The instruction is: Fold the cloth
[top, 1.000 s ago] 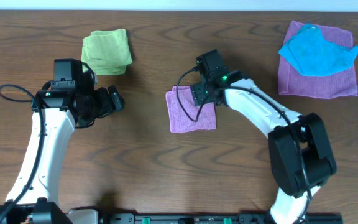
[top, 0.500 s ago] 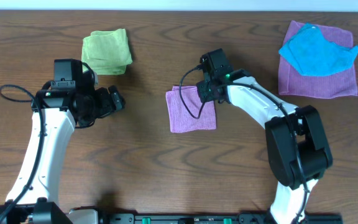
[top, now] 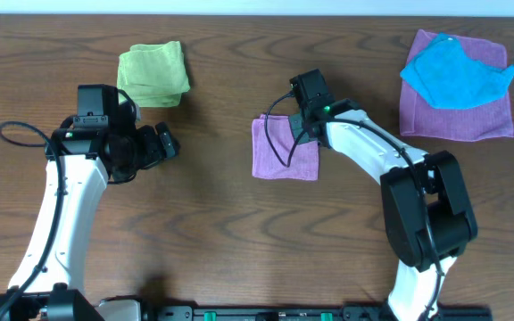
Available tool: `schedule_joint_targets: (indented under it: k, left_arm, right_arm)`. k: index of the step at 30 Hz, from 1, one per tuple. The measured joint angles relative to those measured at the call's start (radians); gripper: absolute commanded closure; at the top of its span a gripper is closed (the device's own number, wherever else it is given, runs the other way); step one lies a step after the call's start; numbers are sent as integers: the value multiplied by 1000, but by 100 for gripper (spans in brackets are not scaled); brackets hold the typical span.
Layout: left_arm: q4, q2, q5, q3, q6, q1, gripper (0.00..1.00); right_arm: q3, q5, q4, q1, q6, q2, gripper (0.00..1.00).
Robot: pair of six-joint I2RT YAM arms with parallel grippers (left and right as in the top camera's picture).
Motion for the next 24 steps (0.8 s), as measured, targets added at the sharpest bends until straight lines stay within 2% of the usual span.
schedule_joint_targets:
  k: [2, 3, 5, 6, 7, 8, 12, 16, 19, 24]
  left_arm:
    - [0, 0, 0, 0, 0, 0, 5]
    - [0, 0, 0, 0, -1, 0, 5]
    - [0, 0, 0, 0, -1, 0, 5]
    - [0, 0, 0, 0, -1, 0, 5]
    - [0, 0, 0, 0, -1, 0, 5]
    - [0, 0, 0, 0, -2, 0, 5]
    - [0, 0, 0, 0, -2, 0, 5]
    - [2, 0, -1, 0, 13, -21, 5]
    - [2, 0, -7, 0, 24, -53, 5]
    - [2, -2, -13, 0, 31, -71, 5]
  right_arm:
    - [0, 18, 3, 0, 0, 0, 94]
    - [0, 24, 6, 0, 0, 0, 85]
    - [0, 33, 12, -2, 3, 0, 41]
    - [0, 35, 14, -4, 0, 0, 31]
    - [0, 39, 14, -8, 0, 0, 12]
    - [0, 42, 14, -10, 0, 0, 1]
    - [0, 59, 2, -21, 4, 0, 1]
    - [-1, 62, -117, -31, 38, -32, 1]
    - [-6, 44, -217, -53, 30, -148, 1]
    - [-6, -89, -308, -133, -85, -452, 1]
